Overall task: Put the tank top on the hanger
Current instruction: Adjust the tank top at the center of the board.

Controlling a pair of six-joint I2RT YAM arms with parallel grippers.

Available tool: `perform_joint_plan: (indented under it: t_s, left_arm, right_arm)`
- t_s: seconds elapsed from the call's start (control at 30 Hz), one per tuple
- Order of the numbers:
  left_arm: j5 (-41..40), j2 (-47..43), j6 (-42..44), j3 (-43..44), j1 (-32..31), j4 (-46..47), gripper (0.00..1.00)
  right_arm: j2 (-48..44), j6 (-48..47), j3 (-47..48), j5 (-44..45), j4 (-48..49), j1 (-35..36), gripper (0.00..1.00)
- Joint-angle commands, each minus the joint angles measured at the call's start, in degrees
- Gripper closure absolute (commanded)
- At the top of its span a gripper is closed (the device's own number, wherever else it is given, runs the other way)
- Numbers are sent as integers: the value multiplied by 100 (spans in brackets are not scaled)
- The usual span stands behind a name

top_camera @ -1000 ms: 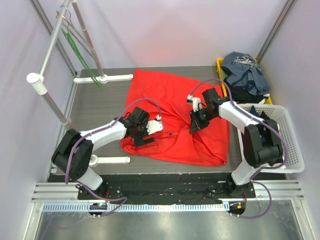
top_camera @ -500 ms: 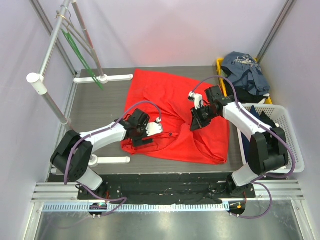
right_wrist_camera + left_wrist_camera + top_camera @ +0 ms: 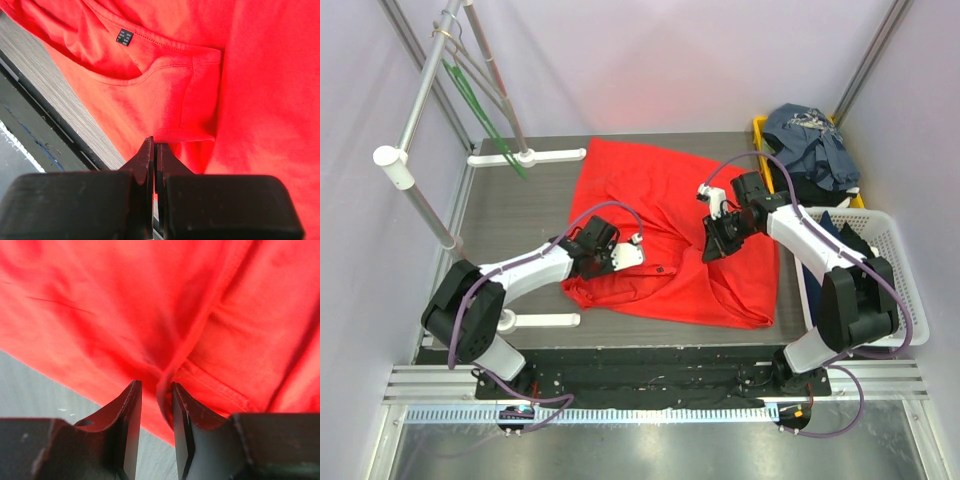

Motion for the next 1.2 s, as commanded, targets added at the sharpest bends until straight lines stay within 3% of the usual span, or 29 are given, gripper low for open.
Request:
perform_joint_plan:
  t_s: [0.0,0.27,0.53,0.87,1.17]
  left_arm:
    - [-171,-444,-23,650,-31,66,67]
    - [-724,-392,-234,2047,-128,57,66]
    - [-1822,433,20,2506,-637,874,62]
    - [-3430,2120,205,3630,-805,2015,63]
    - [-3739,2649,100,4132,-787,2245,64]
  right_arm:
    - [-413,-248,314,221,-95,25,99]
    - [-870,-459,859,617,-165,-71,99]
    - [-1248,-494,1123,1056,-69,-388,99]
    - [-1468,-678,632,1487,151,-906,99]
    - [-846,-741,94,1882,915,-924,97]
